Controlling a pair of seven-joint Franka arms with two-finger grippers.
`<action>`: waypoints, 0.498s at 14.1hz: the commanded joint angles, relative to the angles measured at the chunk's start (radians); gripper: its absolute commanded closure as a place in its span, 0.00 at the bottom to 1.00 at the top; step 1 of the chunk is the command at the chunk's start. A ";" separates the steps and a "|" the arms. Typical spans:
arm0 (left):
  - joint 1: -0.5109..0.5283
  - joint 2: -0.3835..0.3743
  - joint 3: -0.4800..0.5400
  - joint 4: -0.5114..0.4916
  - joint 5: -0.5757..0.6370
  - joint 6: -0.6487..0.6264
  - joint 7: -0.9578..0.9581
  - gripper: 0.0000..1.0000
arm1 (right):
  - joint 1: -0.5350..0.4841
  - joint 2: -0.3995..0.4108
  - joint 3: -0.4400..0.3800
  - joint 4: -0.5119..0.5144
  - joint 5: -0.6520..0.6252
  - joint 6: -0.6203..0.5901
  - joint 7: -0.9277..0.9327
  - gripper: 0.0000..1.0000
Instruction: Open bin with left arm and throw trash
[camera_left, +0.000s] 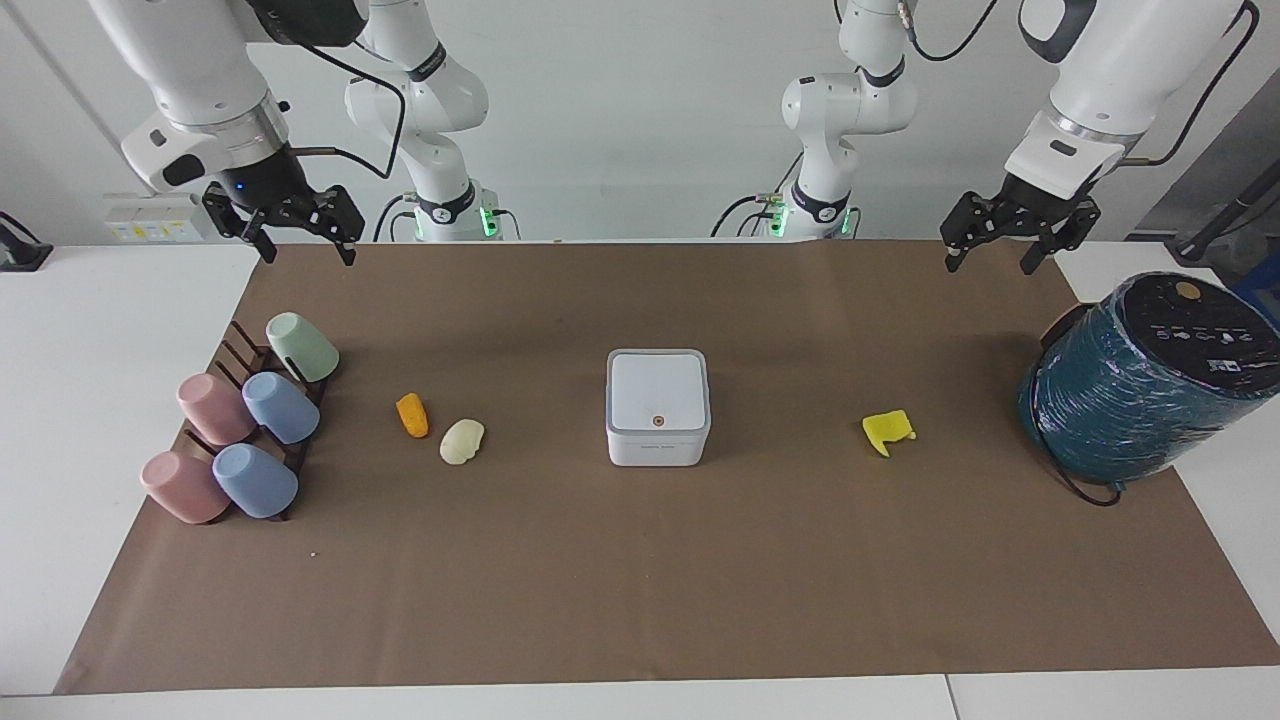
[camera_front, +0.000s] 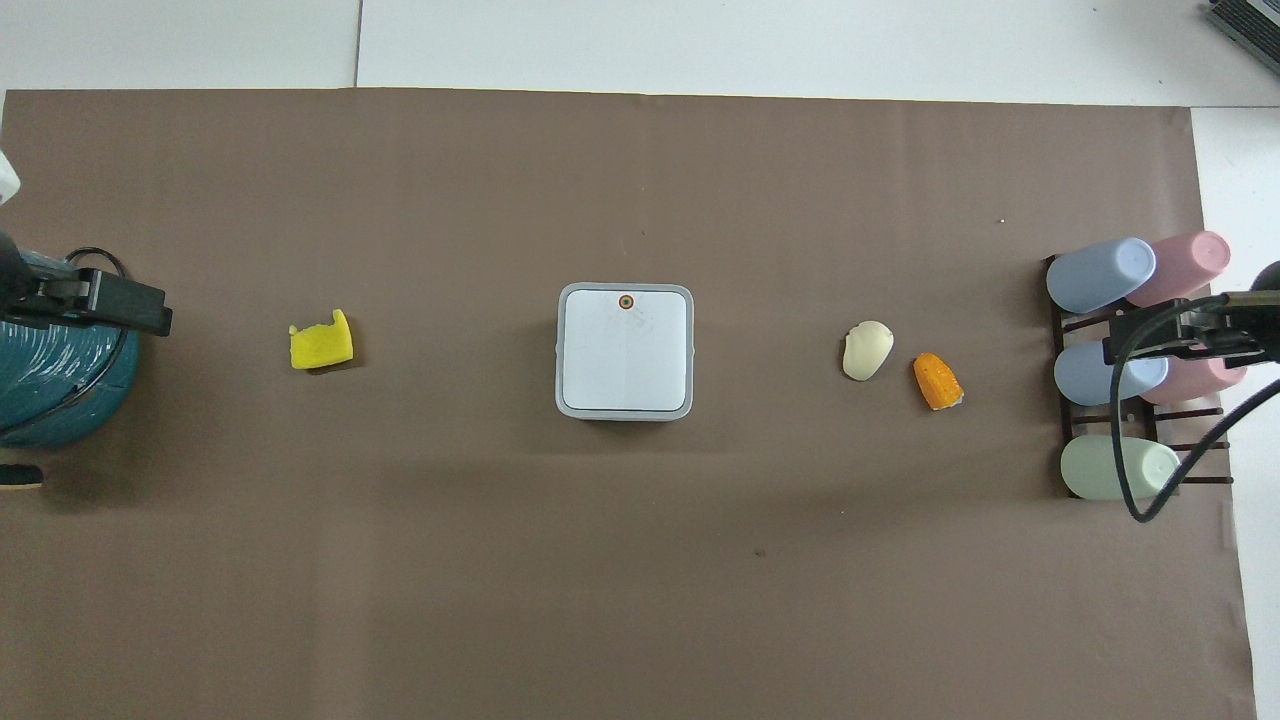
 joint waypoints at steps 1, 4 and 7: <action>-0.027 -0.040 0.004 -0.061 0.003 0.082 -0.011 0.00 | -0.003 -0.027 0.004 -0.042 0.003 0.022 0.023 0.00; -0.051 -0.040 0.003 -0.070 0.003 0.113 -0.008 0.25 | 0.014 -0.048 0.005 -0.130 0.006 0.151 0.061 0.00; -0.099 -0.038 0.003 -0.084 0.003 0.170 -0.007 0.63 | 0.057 -0.039 0.005 -0.222 0.008 0.284 0.138 0.00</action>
